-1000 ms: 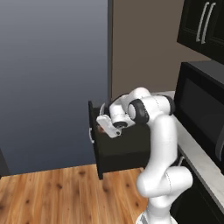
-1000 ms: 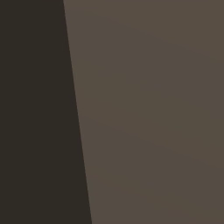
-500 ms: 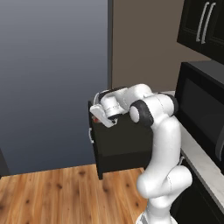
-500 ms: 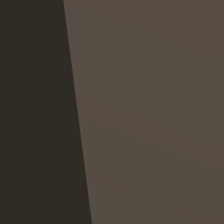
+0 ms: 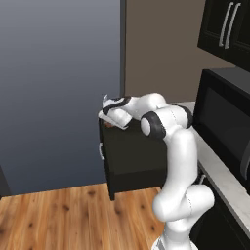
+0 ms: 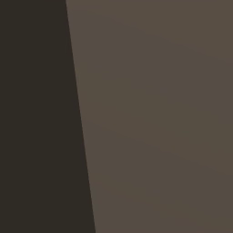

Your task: Pick up the metallic utensils from the counter and place them in the open drawer. Make sure not to pick up any wooden utensils.

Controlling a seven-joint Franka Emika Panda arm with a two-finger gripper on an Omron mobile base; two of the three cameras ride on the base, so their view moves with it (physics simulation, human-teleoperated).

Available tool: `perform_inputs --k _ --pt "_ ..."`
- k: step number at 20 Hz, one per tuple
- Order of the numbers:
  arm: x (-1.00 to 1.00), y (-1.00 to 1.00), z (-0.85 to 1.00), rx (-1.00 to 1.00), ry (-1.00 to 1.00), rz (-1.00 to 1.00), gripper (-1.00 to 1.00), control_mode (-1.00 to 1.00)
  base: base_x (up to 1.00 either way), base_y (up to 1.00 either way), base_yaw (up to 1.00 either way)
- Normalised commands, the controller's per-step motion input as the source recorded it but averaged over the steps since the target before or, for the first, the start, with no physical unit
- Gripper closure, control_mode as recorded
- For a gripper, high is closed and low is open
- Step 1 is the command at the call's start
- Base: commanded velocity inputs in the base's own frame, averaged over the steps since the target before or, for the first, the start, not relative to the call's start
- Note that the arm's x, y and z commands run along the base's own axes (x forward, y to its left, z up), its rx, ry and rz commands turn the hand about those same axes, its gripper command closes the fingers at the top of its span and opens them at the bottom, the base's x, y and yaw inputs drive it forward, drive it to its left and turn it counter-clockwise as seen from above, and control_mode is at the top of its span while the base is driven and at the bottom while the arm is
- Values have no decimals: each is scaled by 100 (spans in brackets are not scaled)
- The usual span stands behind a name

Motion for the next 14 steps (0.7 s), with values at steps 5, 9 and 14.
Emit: perform_inputs --k 5,9,14 --pt "50 -63 2 -37 8 0 100 -100 0 0 0" --pt "-5 -89 38 -25 11 2 100 -100 0 0 0" --pt "-67 -98 17 -9 3 0 100 -100 0 0 0"
